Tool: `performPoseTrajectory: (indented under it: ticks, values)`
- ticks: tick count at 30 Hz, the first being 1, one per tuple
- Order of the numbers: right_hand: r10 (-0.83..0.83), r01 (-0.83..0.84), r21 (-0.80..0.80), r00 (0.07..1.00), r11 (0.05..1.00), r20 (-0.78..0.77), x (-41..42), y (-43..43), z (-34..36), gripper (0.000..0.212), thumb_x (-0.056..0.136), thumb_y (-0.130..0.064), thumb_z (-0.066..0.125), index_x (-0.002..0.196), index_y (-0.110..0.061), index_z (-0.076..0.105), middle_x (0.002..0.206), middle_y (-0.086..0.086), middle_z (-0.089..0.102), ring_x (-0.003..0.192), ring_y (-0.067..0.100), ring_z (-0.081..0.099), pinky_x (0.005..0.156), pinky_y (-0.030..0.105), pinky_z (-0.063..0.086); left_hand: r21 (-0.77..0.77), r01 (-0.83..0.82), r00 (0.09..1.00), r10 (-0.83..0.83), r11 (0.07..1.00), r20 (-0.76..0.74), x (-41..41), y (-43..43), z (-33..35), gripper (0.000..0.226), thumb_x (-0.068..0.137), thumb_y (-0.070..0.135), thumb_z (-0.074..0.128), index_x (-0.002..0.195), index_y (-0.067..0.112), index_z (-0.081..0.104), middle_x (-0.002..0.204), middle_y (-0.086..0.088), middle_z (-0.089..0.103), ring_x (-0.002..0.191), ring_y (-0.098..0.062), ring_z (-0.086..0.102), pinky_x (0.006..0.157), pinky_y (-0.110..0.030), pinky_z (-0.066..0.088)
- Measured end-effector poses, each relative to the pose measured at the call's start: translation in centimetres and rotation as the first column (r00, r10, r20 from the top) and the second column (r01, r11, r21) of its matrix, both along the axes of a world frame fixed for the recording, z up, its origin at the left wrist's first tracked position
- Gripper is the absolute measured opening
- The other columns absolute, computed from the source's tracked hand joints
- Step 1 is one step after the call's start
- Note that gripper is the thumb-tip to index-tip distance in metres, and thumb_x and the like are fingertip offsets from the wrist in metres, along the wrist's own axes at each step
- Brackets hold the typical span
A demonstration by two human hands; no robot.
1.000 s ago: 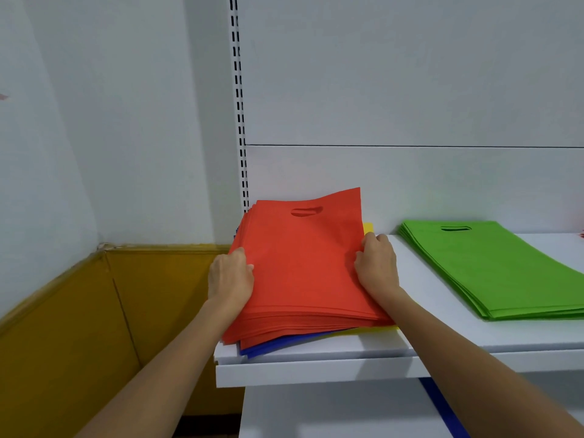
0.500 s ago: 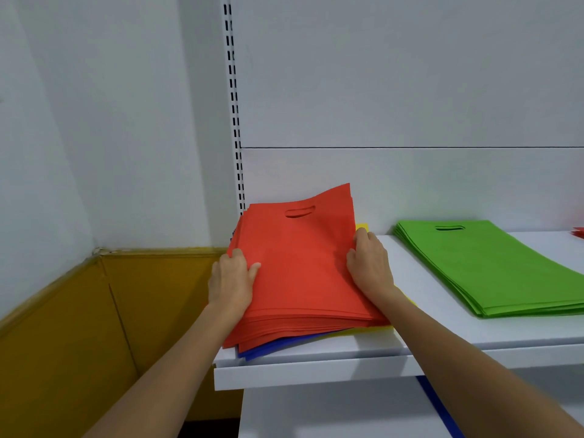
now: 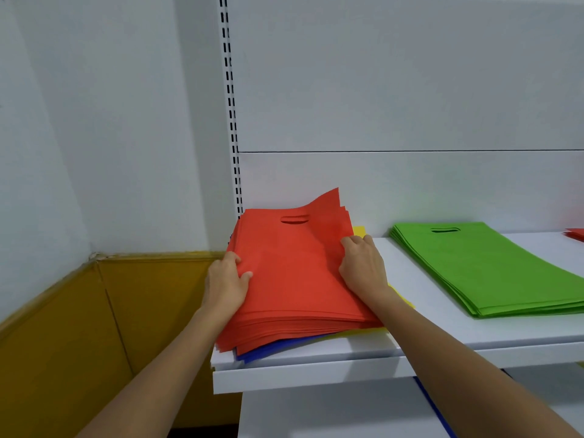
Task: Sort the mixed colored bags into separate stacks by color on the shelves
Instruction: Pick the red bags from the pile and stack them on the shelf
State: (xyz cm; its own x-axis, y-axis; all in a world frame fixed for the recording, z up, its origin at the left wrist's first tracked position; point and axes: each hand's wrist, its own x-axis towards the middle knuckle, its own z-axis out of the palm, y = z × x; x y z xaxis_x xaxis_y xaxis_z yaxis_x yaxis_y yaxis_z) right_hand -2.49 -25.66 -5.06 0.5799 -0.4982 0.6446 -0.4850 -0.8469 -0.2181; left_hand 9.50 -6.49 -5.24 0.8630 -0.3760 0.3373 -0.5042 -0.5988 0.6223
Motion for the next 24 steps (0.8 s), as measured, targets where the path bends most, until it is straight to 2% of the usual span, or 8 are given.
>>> performPoseTrajectory:
  ticks: [3,8,12,14,17,20,22,24]
  values:
    - [-0.061,0.067,0.089,0.995,0.994,-0.073,-0.2,-0.1,0.1,0.021,0.079,0.005,0.043,0.094,0.005,0.058,0.098,0.023,0.057,0.096,0.037,0.047,0.068,0.036,0.028,-0.02,-0.002,0.999,0.001,1.0,-0.05,0.3,0.0,0.9,0.037,0.08,0.015,0.071,0.114,0.01,0.058,0.121,-0.013,0.059,0.111,-0.027,0.054,0.09,-0.028,0.039]
    - [-0.083,0.091,0.071,0.991,0.993,-0.109,-0.6,0.3,0.5,0.013,0.083,0.003,0.042,0.084,0.003,0.056,0.093,0.02,0.061,0.093,0.035,0.05,0.061,0.035,0.025,-0.03,-0.038,0.995,0.035,0.999,-0.089,0.6,-0.4,1.5,0.038,0.075,0.013,0.075,0.111,0.014,0.062,0.125,-0.01,0.058,0.118,-0.025,0.051,0.095,-0.026,0.037]
    - [-0.105,0.095,-0.082,0.987,0.992,-0.123,-0.5,0.5,0.5,0.012,0.051,0.003,0.055,0.046,-0.006,0.05,0.049,0.008,0.053,0.054,0.032,0.054,0.042,0.031,0.035,-0.026,-0.047,0.991,0.043,0.999,-0.128,1.0,-0.6,1.6,0.035,0.072,0.012,0.078,0.104,0.016,0.065,0.123,-0.009,0.059,0.116,-0.023,0.053,0.094,-0.025,0.037]
    - [-0.098,0.085,-0.082,0.981,0.993,-0.166,-0.3,0.2,0.5,0.01,0.044,-0.002,0.056,0.042,-0.009,0.048,0.045,0.003,0.051,0.053,0.029,0.054,0.043,0.03,0.038,-0.002,-0.051,0.995,0.05,0.999,-0.087,1.1,-0.6,1.4,0.035,0.071,0.016,0.078,0.103,0.018,0.064,0.121,-0.008,0.06,0.115,-0.024,0.053,0.095,-0.028,0.039]
    - [-0.085,0.073,-0.071,0.982,0.995,-0.168,-0.3,0.1,0.3,0.025,0.038,0.003,0.071,0.042,-0.009,0.049,0.047,0.004,0.052,0.05,0.028,0.055,0.042,0.028,0.039,0.094,-0.075,0.997,0.072,0.993,0.036,1.1,-0.4,1.3,0.037,0.072,0.027,0.077,0.106,0.024,0.063,0.12,-0.007,0.06,0.116,-0.027,0.052,0.096,-0.033,0.041]
    - [-0.049,0.034,-0.089,0.984,0.995,-0.171,-0.1,0.4,0.6,0.013,0.052,-0.002,0.051,0.041,-0.009,0.05,0.047,0.005,0.052,0.048,0.027,0.055,0.041,0.027,0.039,0.112,-0.052,0.997,0.045,0.992,0.07,0.8,-0.2,1.1,0.037,0.077,0.028,0.074,0.112,0.021,0.063,0.121,-0.009,0.057,0.115,-0.027,0.052,0.095,-0.035,0.042]
    - [-0.038,0.025,-0.089,0.989,0.996,-0.143,0.2,0.1,0.4,0.022,0.058,-0.004,0.035,0.042,-0.007,0.05,0.048,0.007,0.052,0.049,0.028,0.055,0.041,0.028,0.04,0.08,-0.028,0.998,0.023,0.996,0.061,0.9,-0.1,1.0,0.037,0.078,0.026,0.073,0.113,0.019,0.063,0.123,-0.009,0.058,0.115,-0.026,0.052,0.095,-0.034,0.041]
    - [0.011,-0.015,-0.042,0.996,0.999,-0.089,0.0,0.0,0.4,0.016,0.066,0.006,0.044,0.055,0.002,0.054,0.063,0.018,0.057,0.063,0.035,0.058,0.049,0.036,0.044,0.042,-0.011,0.998,0.008,0.999,0.055,1.1,0.1,0.9,0.033,0.08,0.024,0.071,0.111,0.015,0.064,0.121,-0.007,0.06,0.114,-0.024,0.054,0.095,-0.032,0.04]
